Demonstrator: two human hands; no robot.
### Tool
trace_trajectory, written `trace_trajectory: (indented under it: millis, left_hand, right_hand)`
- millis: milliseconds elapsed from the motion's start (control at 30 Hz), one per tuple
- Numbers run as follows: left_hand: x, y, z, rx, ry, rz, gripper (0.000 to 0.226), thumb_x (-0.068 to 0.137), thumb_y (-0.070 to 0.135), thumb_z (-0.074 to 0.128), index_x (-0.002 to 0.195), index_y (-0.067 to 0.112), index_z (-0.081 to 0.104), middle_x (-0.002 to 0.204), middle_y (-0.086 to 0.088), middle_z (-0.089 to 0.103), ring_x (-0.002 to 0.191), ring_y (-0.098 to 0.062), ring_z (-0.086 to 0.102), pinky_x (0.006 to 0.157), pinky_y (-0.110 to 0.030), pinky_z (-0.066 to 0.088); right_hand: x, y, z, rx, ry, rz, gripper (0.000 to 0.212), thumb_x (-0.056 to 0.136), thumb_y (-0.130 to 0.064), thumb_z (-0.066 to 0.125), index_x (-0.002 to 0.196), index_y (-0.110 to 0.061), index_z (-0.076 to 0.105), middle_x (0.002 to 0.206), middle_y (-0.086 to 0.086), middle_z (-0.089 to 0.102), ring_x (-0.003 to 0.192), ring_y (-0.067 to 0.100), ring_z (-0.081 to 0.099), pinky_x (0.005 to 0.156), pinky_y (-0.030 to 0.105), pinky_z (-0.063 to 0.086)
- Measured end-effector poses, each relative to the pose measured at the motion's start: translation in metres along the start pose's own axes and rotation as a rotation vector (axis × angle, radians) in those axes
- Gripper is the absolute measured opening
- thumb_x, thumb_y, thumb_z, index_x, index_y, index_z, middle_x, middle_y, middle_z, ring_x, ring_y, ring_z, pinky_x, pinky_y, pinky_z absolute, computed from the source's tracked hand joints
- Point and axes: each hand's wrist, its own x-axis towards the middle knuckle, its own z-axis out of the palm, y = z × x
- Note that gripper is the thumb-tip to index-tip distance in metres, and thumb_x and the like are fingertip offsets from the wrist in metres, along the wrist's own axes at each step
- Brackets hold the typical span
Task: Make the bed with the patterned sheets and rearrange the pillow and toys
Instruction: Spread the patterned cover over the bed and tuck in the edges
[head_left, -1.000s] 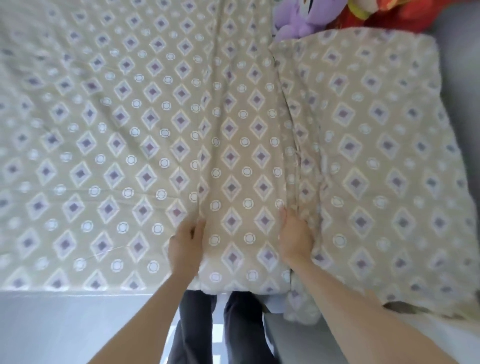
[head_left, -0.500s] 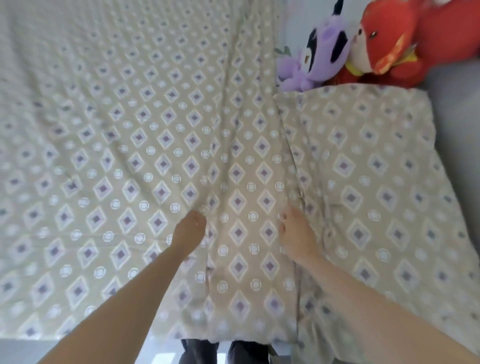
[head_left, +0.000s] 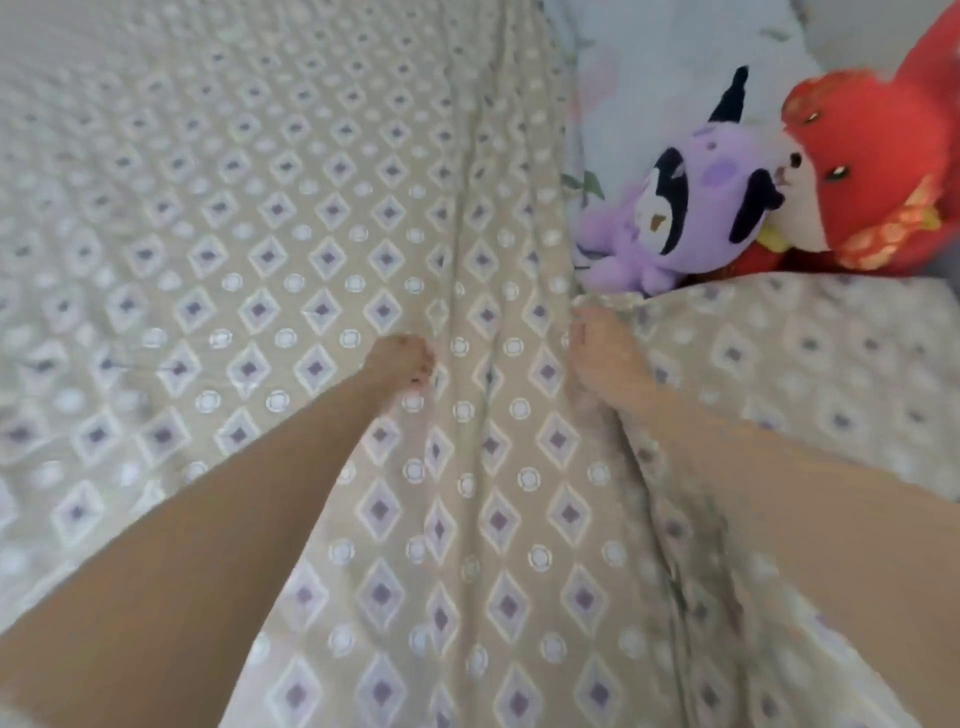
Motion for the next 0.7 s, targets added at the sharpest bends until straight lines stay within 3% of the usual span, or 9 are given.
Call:
trace_trajectory:
  millis: [67,133,200,267,367,500,567,700]
  left_hand:
    - [0.026,0.025,0.005,-0.171,0.030,-0.040,0.032,0.101,0.009,0.034,0.073,0.010,0.050,0.071,-0.005,0.050,0.058,-0.014,0.048,0.045,-0.016,0.042]
    - [0.053,0.045,0.012,-0.221,0.083,-0.020,0.029,0.102,0.010,0.033,0.087,0.006,0.058,0.072,-0.004,0.056,0.060,-0.013,0.053,0.046,-0.016,0.046]
    - [0.075,0.056,0.015,-0.248,0.101,0.031,0.024,0.100,0.008,0.037,0.096,0.006,0.061,0.068,-0.003,0.059,0.059,-0.013,0.054,0.050,-0.017,0.048]
    - [0.097,0.068,0.016,-0.258,0.101,0.011,0.023,0.098,0.009,0.044,0.086,0.006,0.063,0.062,-0.003,0.060,0.059,-0.015,0.052,0.057,-0.023,0.048]
    - [0.119,0.085,0.017,-0.204,0.099,-0.026,0.027,0.096,0.018,0.054,0.070,0.013,0.059,0.063,-0.003,0.055,0.051,-0.012,0.054,0.046,-0.017,0.048]
    - [0.143,0.098,0.022,-0.130,0.101,-0.007,0.020,0.088,0.032,0.066,0.078,0.015,0.065,0.057,-0.001,0.051,0.046,-0.014,0.046,0.040,-0.015,0.040]
    - [0.150,0.097,0.022,-0.138,0.094,-0.006,0.021,0.084,0.037,0.070,0.083,0.016,0.068,0.054,0.000,0.054,0.043,-0.013,0.047,0.042,-0.016,0.041]
    - [0.156,0.092,0.019,-0.283,0.082,0.021,0.016,0.079,0.028,0.077,0.085,0.014,0.072,0.047,0.006,0.061,0.035,-0.005,0.053,0.040,-0.014,0.046]
  right_hand:
    - [0.034,-0.001,0.000,-0.010,0.017,0.002,0.024,0.096,-0.005,0.040,0.112,0.000,0.057,0.116,0.019,0.059,0.108,0.033,0.056,0.081,0.032,0.040]
    - [0.064,0.000,0.002,-0.048,0.023,0.006,0.019,0.094,-0.001,0.042,0.103,-0.001,0.058,0.112,0.018,0.061,0.103,0.033,0.058,0.074,0.030,0.039]
    - [0.090,-0.001,0.005,-0.073,0.032,0.026,0.024,0.095,-0.003,0.041,0.111,0.001,0.059,0.117,0.019,0.061,0.108,0.034,0.056,0.079,0.031,0.040]
    - [0.113,-0.003,0.007,-0.131,0.027,0.062,0.025,0.096,-0.004,0.041,0.114,0.003,0.058,0.119,0.020,0.061,0.110,0.034,0.057,0.083,0.033,0.042]
    - [0.144,-0.010,0.009,-0.226,-0.032,0.128,0.027,0.098,-0.005,0.039,0.118,0.003,0.056,0.123,0.019,0.058,0.116,0.032,0.054,0.086,0.034,0.042]
    - [0.173,-0.009,0.012,-0.271,0.042,0.209,0.031,0.101,-0.017,0.041,0.122,0.000,0.056,0.126,0.016,0.057,0.118,0.031,0.053,0.087,0.033,0.042]
    - [0.181,-0.004,0.014,-0.223,0.159,0.254,0.029,0.097,-0.025,0.050,0.115,-0.005,0.062,0.116,0.014,0.063,0.109,0.028,0.058,0.079,0.029,0.042]
    - [0.182,-0.002,0.015,-0.303,0.231,0.187,0.014,0.093,-0.010,0.052,0.100,-0.007,0.064,0.099,0.011,0.065,0.090,0.028,0.061,0.063,0.030,0.035]
